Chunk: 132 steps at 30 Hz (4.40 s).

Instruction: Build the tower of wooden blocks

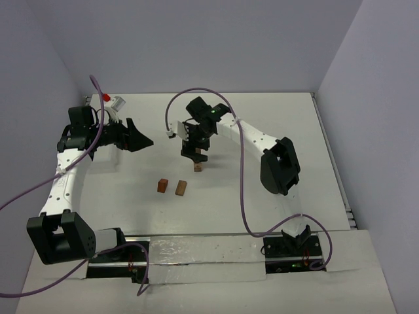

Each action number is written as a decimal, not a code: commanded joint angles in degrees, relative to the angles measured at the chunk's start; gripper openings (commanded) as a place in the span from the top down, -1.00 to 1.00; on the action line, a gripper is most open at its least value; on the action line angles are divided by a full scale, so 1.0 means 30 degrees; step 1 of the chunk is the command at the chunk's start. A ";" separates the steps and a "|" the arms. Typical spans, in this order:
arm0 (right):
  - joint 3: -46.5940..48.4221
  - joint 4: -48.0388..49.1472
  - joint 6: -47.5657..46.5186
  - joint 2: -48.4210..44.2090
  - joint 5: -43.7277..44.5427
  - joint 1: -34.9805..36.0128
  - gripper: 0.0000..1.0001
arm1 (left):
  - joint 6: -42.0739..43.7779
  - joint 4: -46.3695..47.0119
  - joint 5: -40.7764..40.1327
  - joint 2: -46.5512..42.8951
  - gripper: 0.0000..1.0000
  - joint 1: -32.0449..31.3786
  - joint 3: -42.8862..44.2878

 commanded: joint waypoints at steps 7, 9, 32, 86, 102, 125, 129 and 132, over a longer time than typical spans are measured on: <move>0.1977 0.0813 0.3076 -0.4457 0.0507 0.1273 -0.99 | -0.1207 0.1655 -0.0774 -0.1910 -0.99 0.0663 -0.0017; 0.1956 0.1189 0.3914 -0.5332 0.1206 0.1597 -0.99 | -0.1373 0.2194 -0.1426 -0.2564 -0.98 0.0723 -0.0462; -0.0654 0.1378 1.0255 0.0003 0.5426 0.6436 -0.99 | -0.1487 0.2028 -0.0525 -0.2822 -0.99 0.1803 -0.0816; -0.0769 0.1614 0.9494 0.2870 0.5343 0.5965 -0.26 | -0.1269 0.1706 -0.0535 -0.2790 -0.99 0.2259 -0.0950; -0.4223 -0.0915 0.5995 -0.4820 0.1061 0.5928 0.11 | -0.1748 0.1357 0.2676 -0.1786 -0.98 0.4670 -0.0413; 0.5677 -0.7001 -0.2605 -0.0759 0.1932 0.0250 0.27 | -0.1855 0.1882 0.3208 -0.1472 -0.98 0.4661 -0.1015; 0.5983 -0.6235 -0.2620 -0.0292 0.1653 0.0050 0.27 | -0.1678 0.1955 0.2981 -0.1574 -0.98 0.4661 -0.1154; 0.6073 -0.5974 -0.2661 0.0042 0.1599 -0.0003 0.25 | -0.1512 0.1885 0.3004 -0.1480 -0.98 0.4661 -0.1126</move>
